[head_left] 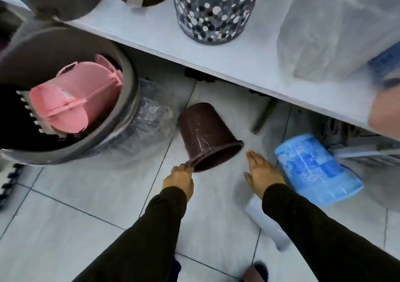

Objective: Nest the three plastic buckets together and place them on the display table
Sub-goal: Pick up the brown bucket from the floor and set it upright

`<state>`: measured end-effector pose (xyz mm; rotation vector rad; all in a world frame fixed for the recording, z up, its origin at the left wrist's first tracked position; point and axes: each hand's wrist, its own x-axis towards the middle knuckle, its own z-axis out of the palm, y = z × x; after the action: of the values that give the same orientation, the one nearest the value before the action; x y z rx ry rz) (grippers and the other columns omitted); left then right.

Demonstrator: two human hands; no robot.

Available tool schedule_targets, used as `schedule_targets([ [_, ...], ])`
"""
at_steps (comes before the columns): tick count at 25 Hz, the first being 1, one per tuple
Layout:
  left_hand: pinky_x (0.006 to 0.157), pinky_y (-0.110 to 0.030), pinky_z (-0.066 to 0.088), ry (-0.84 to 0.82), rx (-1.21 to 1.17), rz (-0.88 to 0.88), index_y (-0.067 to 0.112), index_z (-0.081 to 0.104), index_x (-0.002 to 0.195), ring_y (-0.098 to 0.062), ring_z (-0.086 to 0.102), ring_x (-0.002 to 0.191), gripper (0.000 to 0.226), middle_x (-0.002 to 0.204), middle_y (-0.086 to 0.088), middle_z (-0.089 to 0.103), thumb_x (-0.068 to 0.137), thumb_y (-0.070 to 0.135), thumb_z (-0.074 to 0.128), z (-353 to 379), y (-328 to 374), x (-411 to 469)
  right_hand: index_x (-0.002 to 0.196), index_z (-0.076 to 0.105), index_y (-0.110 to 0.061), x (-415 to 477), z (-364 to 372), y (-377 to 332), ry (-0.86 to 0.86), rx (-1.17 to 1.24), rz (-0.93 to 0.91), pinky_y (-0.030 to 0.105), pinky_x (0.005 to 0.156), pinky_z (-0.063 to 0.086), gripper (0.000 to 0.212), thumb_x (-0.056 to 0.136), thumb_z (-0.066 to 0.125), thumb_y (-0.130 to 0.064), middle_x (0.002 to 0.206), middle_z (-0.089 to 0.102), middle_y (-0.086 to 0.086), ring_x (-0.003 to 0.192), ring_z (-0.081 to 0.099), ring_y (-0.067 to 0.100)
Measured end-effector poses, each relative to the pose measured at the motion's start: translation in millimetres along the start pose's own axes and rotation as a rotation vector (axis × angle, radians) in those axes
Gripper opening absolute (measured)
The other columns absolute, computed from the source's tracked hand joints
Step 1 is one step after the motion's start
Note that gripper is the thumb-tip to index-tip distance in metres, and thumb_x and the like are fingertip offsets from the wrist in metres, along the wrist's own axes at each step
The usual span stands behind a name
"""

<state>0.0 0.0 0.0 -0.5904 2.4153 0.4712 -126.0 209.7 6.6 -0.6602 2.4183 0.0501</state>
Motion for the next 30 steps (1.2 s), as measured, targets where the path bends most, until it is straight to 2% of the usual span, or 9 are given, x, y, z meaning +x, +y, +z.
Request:
schedule_targets([
  [3, 0.100, -0.035, 0.049, -0.125, -0.127, -0.165, 0.014, 0.039, 0.145, -0.027, 0.058, 0.121, 0.052, 0.135, -0.008, 0.057, 0.097, 0.030, 0.049, 66.3, -16.8, 56.0, 0.155, 0.019, -0.014, 74.9, 38.8, 9.5, 0.098, 0.050, -0.021, 0.038, 0.120, 0.027, 0.065, 0.096, 0.045, -0.011, 0.163, 0.025, 0.007, 0.148, 0.028, 0.024],
  [6, 0.108, -0.034, 0.040, -0.218, -0.419, -0.261, 0.011, 0.012, 0.156, -0.031, 0.049, 0.133, 0.071, 0.148, -0.012, 0.046, 0.097, 0.022, 0.050, 123.4, -23.1, 105.2, 0.153, 0.027, -0.016, 145.4, 65.1, 9.7, 0.161, 0.110, -0.075, 0.043, 0.118, 0.031, 0.067, 0.092, 0.050, -0.001, 0.159, 0.033, 0.008, 0.147, 0.031, 0.029],
  [8, 0.108, -0.034, 0.037, -0.161, -0.648, -0.288, 0.014, 0.009, 0.156, -0.033, 0.046, 0.135, 0.073, 0.151, -0.013, 0.042, 0.096, 0.012, 0.050, 147.6, -24.7, 131.9, 0.152, 0.030, -0.018, 176.0, 77.5, 8.0, 0.138, 0.091, -0.130, 0.045, 0.115, 0.036, 0.067, 0.091, 0.055, -0.004, 0.158, 0.037, 0.007, 0.142, 0.037, 0.032],
  [13, 0.092, -0.035, 0.054, 0.265, -0.749, -0.256, 0.022, 0.060, 0.122, -0.026, 0.067, 0.104, 0.039, 0.115, -0.002, 0.069, 0.085, 0.011, 0.059, 141.4, -46.3, 152.2, 0.150, 0.036, -0.020, 190.6, 79.6, 9.5, 0.161, -0.075, -0.167, 0.043, 0.097, 0.051, 0.055, 0.097, 0.051, -0.018, 0.150, 0.050, 0.007, 0.122, 0.059, 0.035],
  [15, 0.086, -0.035, 0.056, 0.438, -0.780, -0.194, 0.023, 0.063, 0.116, -0.022, 0.068, 0.093, 0.035, 0.107, 0.001, 0.069, 0.083, 0.014, 0.063, 104.6, -56.8, 157.9, 0.139, 0.051, -0.017, 192.4, 64.2, 8.2, 0.266, 0.060, -0.151, 0.044, 0.087, 0.055, 0.042, 0.098, 0.051, -0.023, 0.124, 0.068, 0.015, 0.105, 0.065, 0.039],
  [18, 0.095, -0.038, 0.051, 0.473, -0.772, -0.079, 0.019, 0.054, 0.132, -0.029, 0.063, 0.106, 0.047, 0.122, -0.009, 0.063, 0.086, 0.012, 0.062, 49.3, -64.4, 182.6, 0.113, 0.062, -0.014, 203.8, 44.8, 8.1, 0.311, 0.359, 0.000, 0.041, 0.081, 0.057, 0.022, 0.095, 0.056, -0.027, 0.096, 0.072, 0.013, 0.088, 0.068, 0.034],
  [22, 0.086, -0.039, 0.050, 0.221, -0.709, -0.307, 0.013, 0.041, 0.142, -0.038, 0.062, 0.105, 0.057, 0.125, -0.018, 0.064, 0.088, 0.010, 0.060, 31.0, -66.1, 205.0, 0.114, 0.064, -0.006, 212.1, 48.0, 5.4, 0.200, 0.706, 0.258, 0.042, 0.096, 0.052, 0.025, 0.095, 0.060, -0.021, 0.111, 0.071, 0.015, 0.104, 0.066, 0.035],
  [25, 0.087, -0.036, 0.054, 0.274, -0.732, -0.308, 0.013, 0.053, 0.136, -0.033, 0.067, 0.103, 0.048, 0.120, -0.013, 0.071, 0.089, 0.013, 0.062, 34.0, -61.3, 201.3, 0.122, 0.062, -0.004, 209.6, 65.6, 11.1, 0.208, 0.840, 0.431, 0.048, 0.100, 0.052, 0.032, 0.094, 0.062, -0.019, 0.120, 0.068, 0.019, 0.108, 0.066, 0.038],
  [30, 0.092, -0.038, 0.053, 0.236, -0.743, -0.245, 0.011, 0.056, 0.132, -0.036, 0.065, 0.107, 0.044, 0.120, -0.015, 0.069, 0.088, 0.014, 0.060, 21.7, -51.2, 215.6, 0.134, 0.049, -0.011, 210.4, 71.2, 18.1, 0.078, 1.091, 0.508, 0.052, 0.097, 0.054, 0.046, 0.092, 0.063, -0.024, 0.130, 0.062, 0.015, 0.114, 0.063, 0.038],
])
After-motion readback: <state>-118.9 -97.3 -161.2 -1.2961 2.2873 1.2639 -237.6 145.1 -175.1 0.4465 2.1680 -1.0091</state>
